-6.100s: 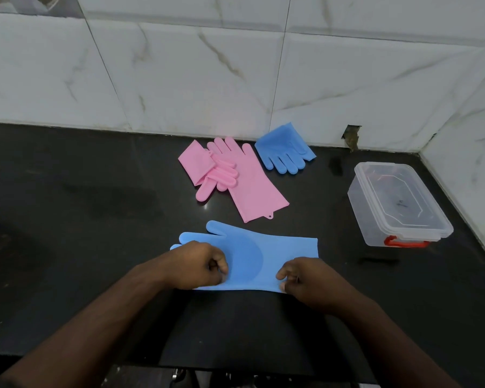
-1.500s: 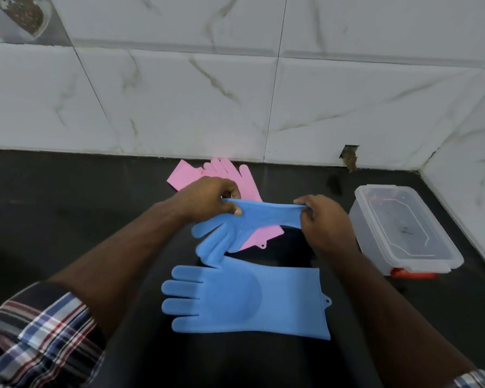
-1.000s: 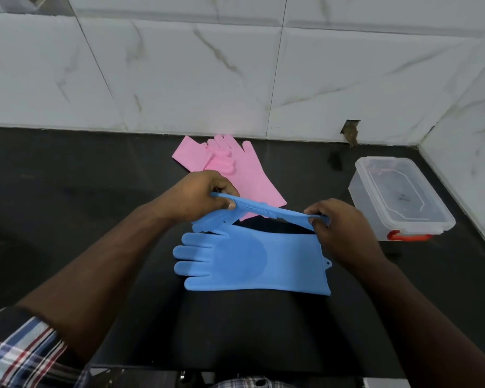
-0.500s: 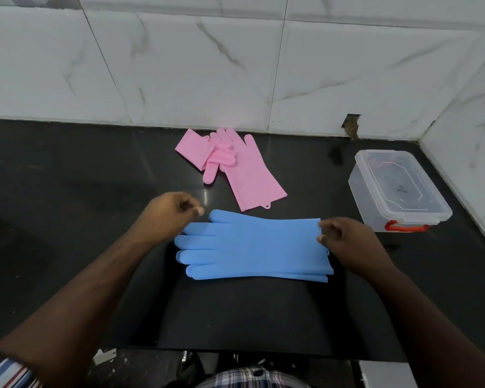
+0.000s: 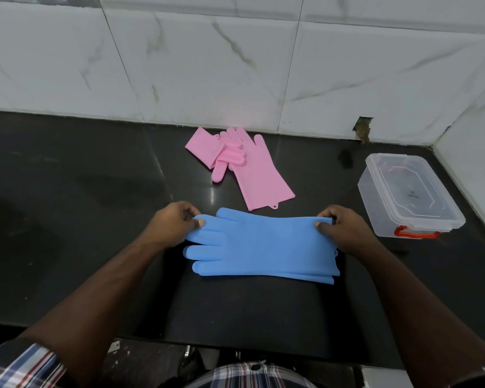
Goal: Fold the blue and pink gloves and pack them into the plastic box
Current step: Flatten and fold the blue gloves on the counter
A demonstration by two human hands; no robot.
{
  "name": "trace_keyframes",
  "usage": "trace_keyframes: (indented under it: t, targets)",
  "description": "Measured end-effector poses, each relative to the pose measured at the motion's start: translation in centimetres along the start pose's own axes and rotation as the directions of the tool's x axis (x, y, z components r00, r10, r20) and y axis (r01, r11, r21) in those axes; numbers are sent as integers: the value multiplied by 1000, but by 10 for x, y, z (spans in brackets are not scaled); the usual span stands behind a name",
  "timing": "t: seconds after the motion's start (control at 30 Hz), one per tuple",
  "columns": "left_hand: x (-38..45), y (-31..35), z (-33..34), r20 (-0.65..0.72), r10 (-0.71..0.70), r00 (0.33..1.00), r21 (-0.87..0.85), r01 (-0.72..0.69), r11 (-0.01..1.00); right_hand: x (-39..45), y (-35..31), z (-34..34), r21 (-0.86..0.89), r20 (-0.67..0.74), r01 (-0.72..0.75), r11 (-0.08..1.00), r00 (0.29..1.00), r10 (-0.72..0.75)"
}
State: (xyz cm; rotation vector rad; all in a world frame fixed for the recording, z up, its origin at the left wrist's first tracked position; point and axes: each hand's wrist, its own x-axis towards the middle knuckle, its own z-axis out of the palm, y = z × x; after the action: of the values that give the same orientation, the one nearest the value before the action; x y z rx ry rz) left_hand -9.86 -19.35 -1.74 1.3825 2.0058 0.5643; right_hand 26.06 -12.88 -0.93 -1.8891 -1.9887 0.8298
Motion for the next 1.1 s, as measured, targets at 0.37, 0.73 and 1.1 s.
trace_keyframes:
  t: [0.37, 0.73, 1.1]
  targets:
    - [-2, 10, -5, -143, 225, 964, 164, -201, 966, -7, -3, 2, -86, -60, 34, 996, 997, -39]
    - [-33, -2, 12, 332, 502, 799, 402, -601, 690, -31, -5, 16, -317, 337, 271, 909, 928, -159]
    - [-31, -1, -13, 166, 613, 773, 360, -626, 692, -67, -3, 23, -262, 12, 375, 889, 923, -385]
